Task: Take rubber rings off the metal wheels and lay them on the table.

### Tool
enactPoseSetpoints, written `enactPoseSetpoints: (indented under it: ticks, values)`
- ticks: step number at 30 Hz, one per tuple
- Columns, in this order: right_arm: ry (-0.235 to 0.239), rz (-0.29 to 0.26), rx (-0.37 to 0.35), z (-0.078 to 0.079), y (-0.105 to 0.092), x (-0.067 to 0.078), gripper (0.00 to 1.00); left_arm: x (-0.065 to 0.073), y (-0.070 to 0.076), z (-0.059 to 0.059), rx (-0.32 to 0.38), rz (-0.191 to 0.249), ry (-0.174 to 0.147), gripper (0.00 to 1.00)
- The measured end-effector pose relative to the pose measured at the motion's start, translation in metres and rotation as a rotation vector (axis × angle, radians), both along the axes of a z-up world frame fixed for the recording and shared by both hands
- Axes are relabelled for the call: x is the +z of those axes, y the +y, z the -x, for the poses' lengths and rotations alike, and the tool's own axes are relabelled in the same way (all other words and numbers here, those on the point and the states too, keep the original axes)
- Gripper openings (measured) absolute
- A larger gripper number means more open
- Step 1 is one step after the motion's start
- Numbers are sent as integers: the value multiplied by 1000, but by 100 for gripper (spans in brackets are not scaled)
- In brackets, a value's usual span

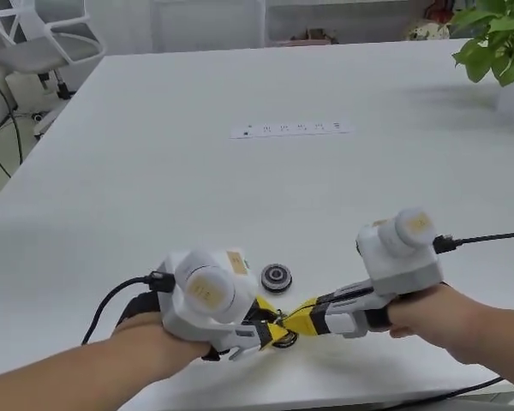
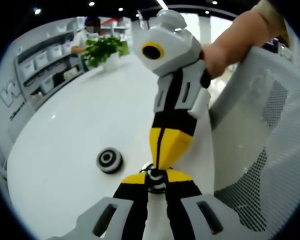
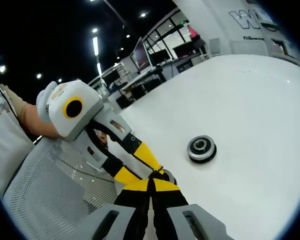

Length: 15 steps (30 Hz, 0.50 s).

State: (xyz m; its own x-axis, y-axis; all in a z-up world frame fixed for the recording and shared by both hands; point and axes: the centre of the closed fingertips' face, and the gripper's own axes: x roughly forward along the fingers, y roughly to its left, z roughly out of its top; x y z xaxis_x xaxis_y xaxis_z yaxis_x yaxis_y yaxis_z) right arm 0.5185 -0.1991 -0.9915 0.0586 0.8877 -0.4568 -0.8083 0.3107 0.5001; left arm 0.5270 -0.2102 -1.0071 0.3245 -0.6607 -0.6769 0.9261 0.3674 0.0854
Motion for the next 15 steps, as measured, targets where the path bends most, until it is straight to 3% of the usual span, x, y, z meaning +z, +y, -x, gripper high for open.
enactPoseSetpoints:
  ticks: [15]
  values:
    - [-40,54,11,-3,-12,-12,0,0,-1,0,-14,23,4,13]
